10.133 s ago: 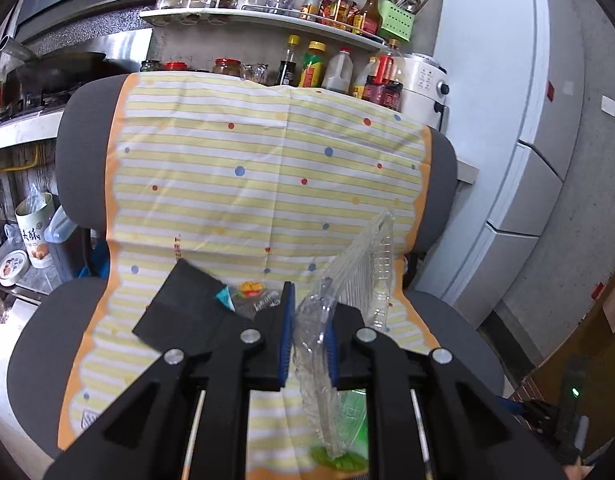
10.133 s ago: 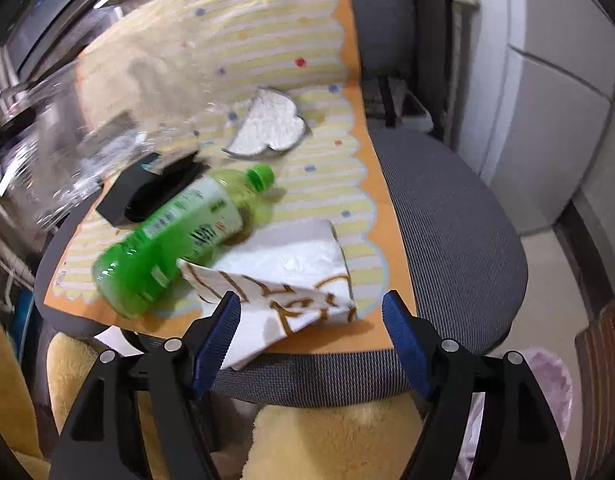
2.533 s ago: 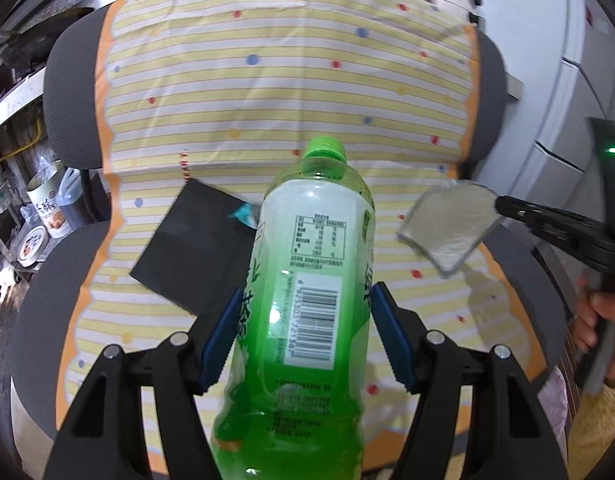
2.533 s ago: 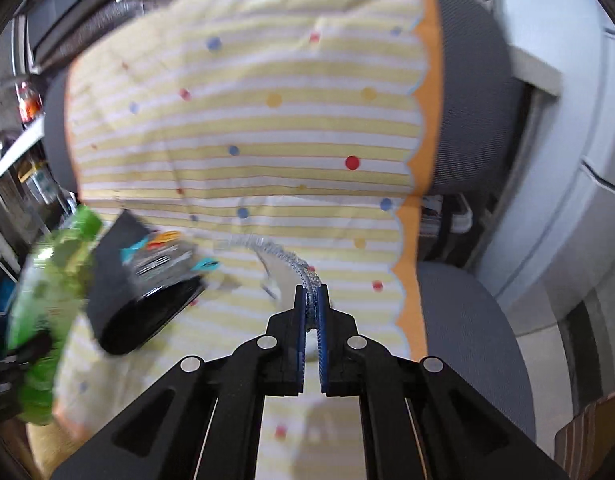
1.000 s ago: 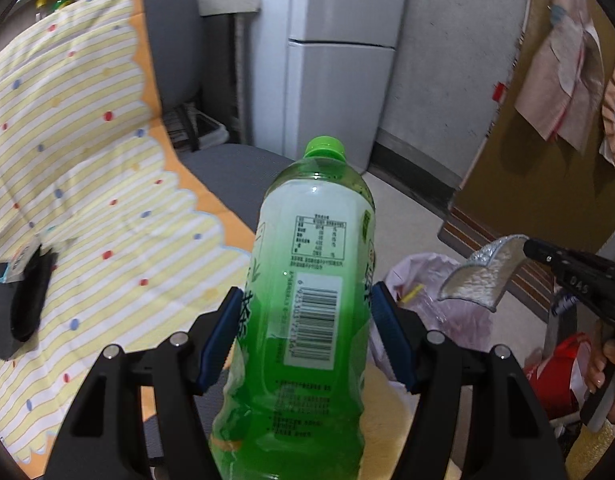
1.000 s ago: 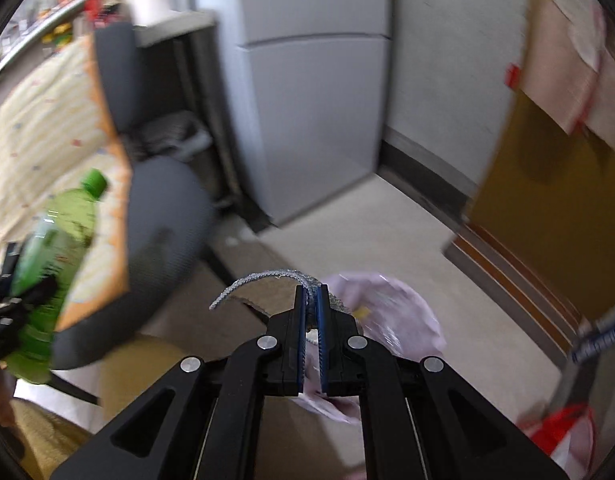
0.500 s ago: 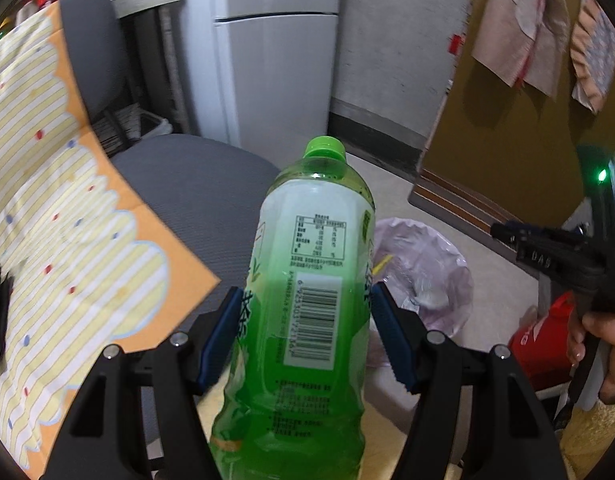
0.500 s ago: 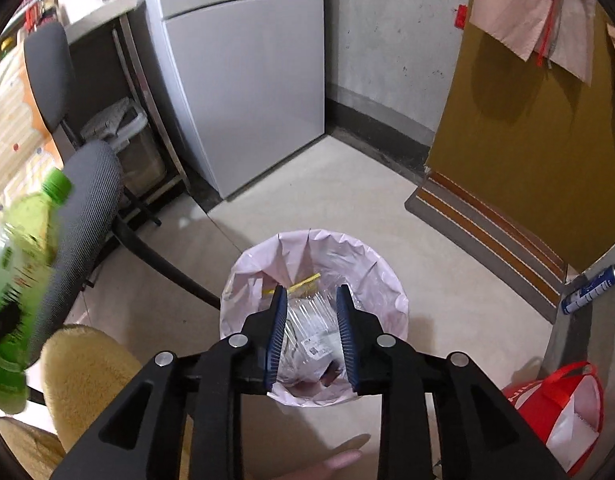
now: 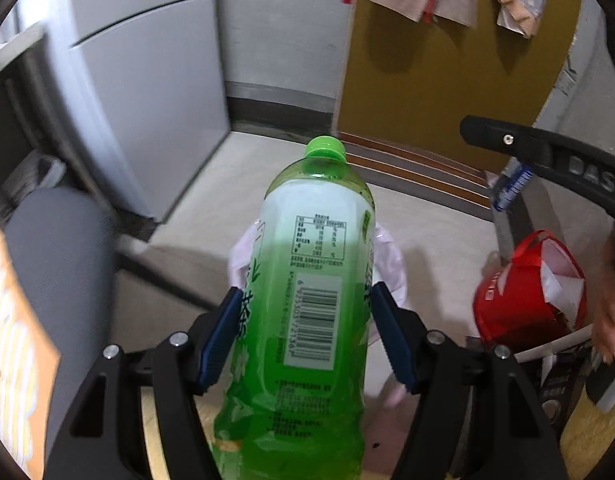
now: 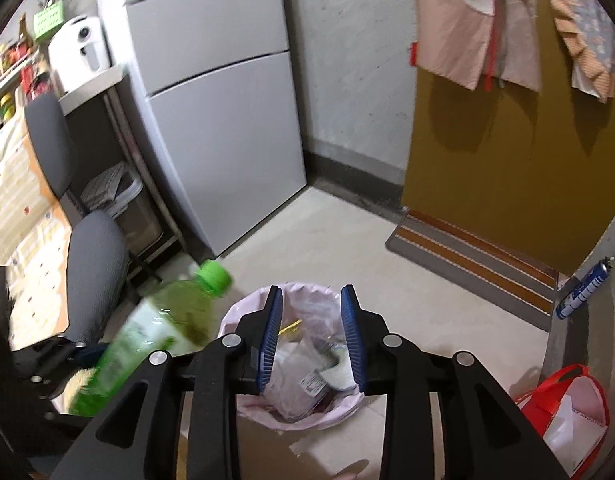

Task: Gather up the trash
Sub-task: 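Carry bottle and foil tray to the pink bin and open both tools, then return both tools to the chair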

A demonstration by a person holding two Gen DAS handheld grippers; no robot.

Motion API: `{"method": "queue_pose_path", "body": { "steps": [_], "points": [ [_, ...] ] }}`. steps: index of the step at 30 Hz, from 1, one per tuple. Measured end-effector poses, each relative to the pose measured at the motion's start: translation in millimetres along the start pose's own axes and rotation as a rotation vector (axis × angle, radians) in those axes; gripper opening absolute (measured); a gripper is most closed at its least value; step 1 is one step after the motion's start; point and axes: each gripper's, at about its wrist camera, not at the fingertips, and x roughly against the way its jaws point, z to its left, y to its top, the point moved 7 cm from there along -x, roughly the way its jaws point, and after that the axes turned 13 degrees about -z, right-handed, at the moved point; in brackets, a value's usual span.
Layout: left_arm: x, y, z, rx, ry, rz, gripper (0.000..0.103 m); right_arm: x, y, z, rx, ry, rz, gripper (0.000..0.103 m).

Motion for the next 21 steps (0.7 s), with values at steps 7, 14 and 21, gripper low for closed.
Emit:
{"method": "queue_pose_path", "body": {
  "steps": [7, 14, 21],
  "points": [
    [-43.0, 13.1, -2.3, 0.021, -0.012, 0.054, 0.076, -9.5, -5.8, -11.3, -0.025, -0.01, 0.023, 0.04],
    [-1.8, -9.0, 52.0, 0.069, 0.123, 0.025, 0.076, -20.1, -20.9, 16.5, 0.024, 0.039, 0.072, 0.041],
    [69.8, -49.3, 125.4, 0.206, 0.308, -0.015, 0.076, -15.9, -30.8, 74.1, 0.111, 0.132, 0.102, 0.042]
  ]
}}
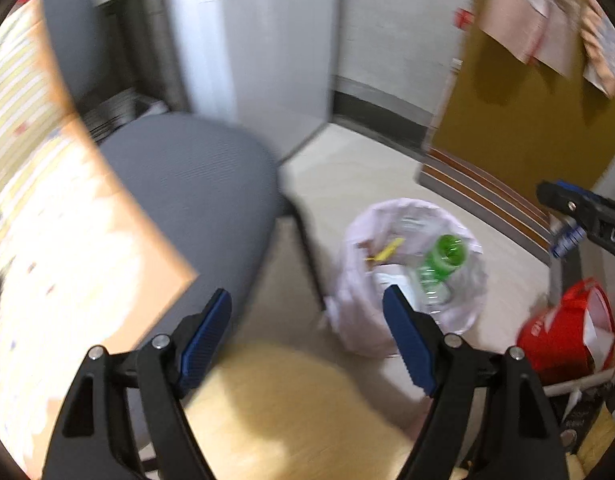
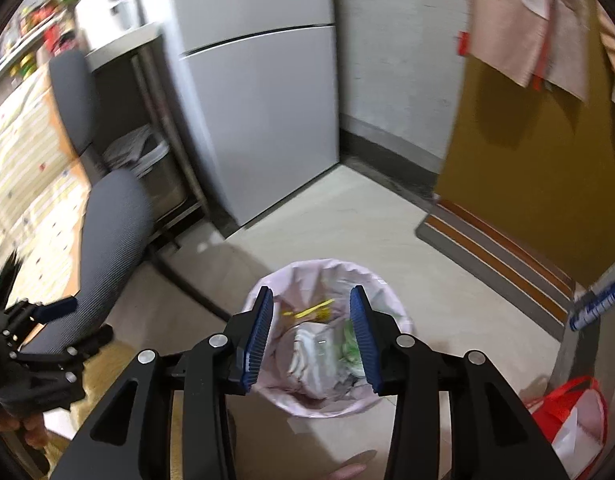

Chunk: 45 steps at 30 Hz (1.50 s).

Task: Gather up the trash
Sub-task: 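Return both tools to the chair, then grasp the dried-mango packet with the right tool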

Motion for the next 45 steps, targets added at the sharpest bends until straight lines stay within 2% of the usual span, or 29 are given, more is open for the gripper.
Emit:
{"method": "queue_pose_path", "body": {
  "steps": [4, 10, 11, 13, 17, 23, 32, 42, 45],
  "points": [
    [26.3, -6.5, 34.9, 0.065, 0.075, -0.02, 0.076, 4.5, -1.9, 37.5, 0.056, 0.056, 0.009, 0.042],
    [57.7, -19.7, 71.0, 0.146, 0.121, -0.035, 0.076, 8.2, -10.6, 95.0, 0.129, 0.17, 0.059, 0.043],
    [62.5, -23.2, 77.1, 0.155, 0.132, -0.035, 0.076, 8.5, -12.0, 109.3, 0.138, 0.211, 0.073, 0.044],
    [74.9, -31.5, 93.5, 0.18, 0.17, -0.033, 0.076, 7.4, -11.2, 127.5, 0.148, 0.256, 0.087, 0.044],
    [97.1, -47.0, 130.6, 0.243, 0.237, -0.036, 0.076, 10.9, -8.4, 188.2, 0.212, 0.382, 0.101, 0.045],
    [136.7, -69.8, 199.0, 0.341, 0.402, -0.06, 0.076, 16.5, -3.0, 281.0, 0.374, 0.512, 0.08, 0.048],
    [191.0, -119.5, 305.5, 0.518, 0.605, -0.071, 0.076, 13.9, -7.4, 391.6, 0.533, 0.635, 0.063, 0.048],
    [210.0, -159.3, 405.7, 0.628, 0.729, -0.054, 0.076, 10.9, -17.5, 536.1, 0.746, 0.752, 0.014, 0.049],
    [210.7, -168.8, 434.7, 0.661, 0.748, -0.053, 0.076, 4.0, -23.2, 576.9, 0.817, 0.768, -0.002, 0.054]
  ]
}}
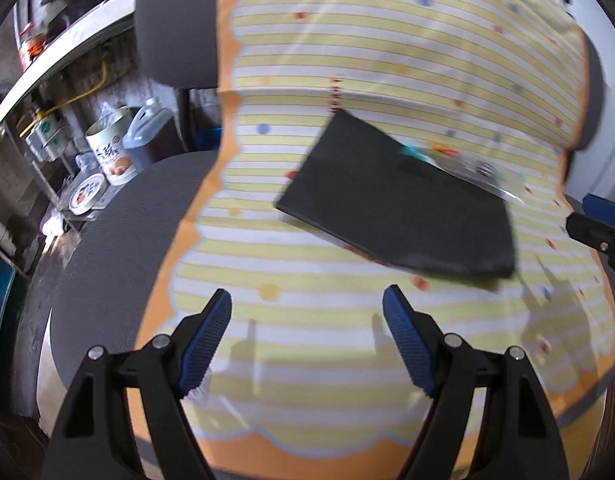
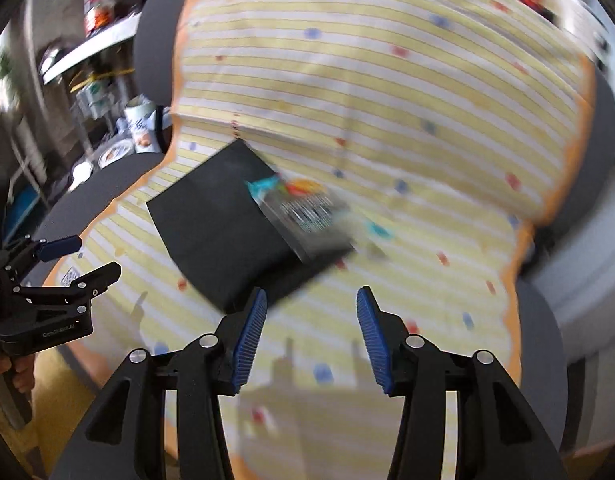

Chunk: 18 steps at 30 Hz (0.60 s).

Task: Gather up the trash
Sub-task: 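Grasp the dried-mango packet with the right tool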

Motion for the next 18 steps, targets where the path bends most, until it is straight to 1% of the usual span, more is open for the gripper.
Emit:
{"method": "queue_pose_path", "body": {
  "steps": [2, 4, 7, 9, 11, 12, 14, 15, 16, 18],
  "points": [
    [-11.0, 4.0, 12.4, 0.019, 0.016, 0.003, 0.076, -24.6, 9.1, 10.1, 0.048, 0.009, 0.02, 0.056],
    [-19.7, 6.2, 19.1, 0.033, 0.015, 0.007, 0.076, -49.4, 12.2, 16.0, 0.102, -0.002, 0.059, 0.056],
    [-31.1, 7.0, 25.1, 0.049, 0.005, 0.02, 0.076, -71.9, 12.0, 23.4, 0.172, -0.013, 0.1, 0.056],
    [-34.9, 6.7, 26.2, 0.057, -0.001, 0.021, 0.076, -86.8, 9.8, 25.6, 0.247, -0.055, 0.123, 0.056],
    [-38.3, 5.2, 26.6, 0.066, -0.007, 0.022, 0.076, -94.7, 8.6, 25.6, 0.296, -0.087, 0.13, 0.056],
    [-39.6, 4.4, 26.1, 0.068, -0.012, 0.024, 0.076, -97.7, 8.3, 25.7, 0.32, -0.105, 0.131, 0.054],
    [-41.0, 3.1, 24.9, 0.068, -0.018, 0.026, 0.076, -101.0, 7.9, 26.5, 0.366, -0.136, 0.122, 0.053],
    [-41.7, 3.0, 25.0, 0.068, -0.021, 0.026, 0.076, -100.7, 7.7, 26.9, 0.382, -0.145, 0.115, 0.046],
    [-41.8, 2.5, 25.2, 0.069, -0.021, 0.027, 0.076, -98.7, 7.9, 26.3, 0.392, -0.157, 0.104, 0.027],
    [-40.7, 0.9, 25.5, 0.077, -0.025, 0.03, 0.076, -92.1, 10.5, 22.6, 0.363, -0.164, 0.082, 0.015]
  ]
}}
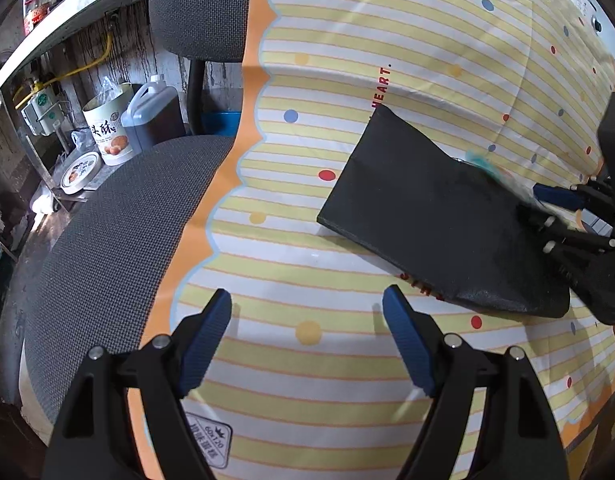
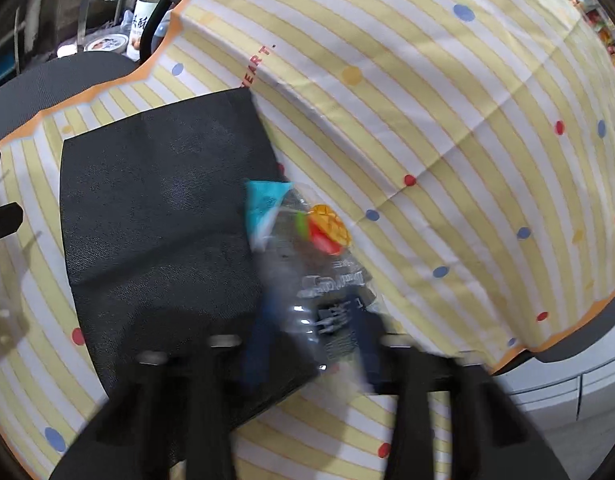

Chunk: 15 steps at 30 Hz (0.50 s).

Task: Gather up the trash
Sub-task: 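Grasp the dried-mango packet with the right tool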

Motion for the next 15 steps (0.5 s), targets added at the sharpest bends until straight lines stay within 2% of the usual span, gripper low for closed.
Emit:
{"method": "queue_pose_path", "body": {
  "steps": [3, 8, 15],
  "points": [
    [2.0, -2.8, -1.2, 0.005, -0.01, 0.004, 0.076, 22.2, 0.1, -17.7, -0.102, 0.003, -0.047, 0.003],
    [1.8, -1.1, -7.0, 0.025, -0.033, 0.009, 0.076, 69.8, 4.2, -36.1, -0.361, 0.162, -0.119, 0.001],
    [4.5, -2.1, -14.9, 0.007, -0.046, 0.019, 0.071, 116.5, 21.6, -61.4, -0.544, 0.222, -0.268, 0.001]
  ]
}}
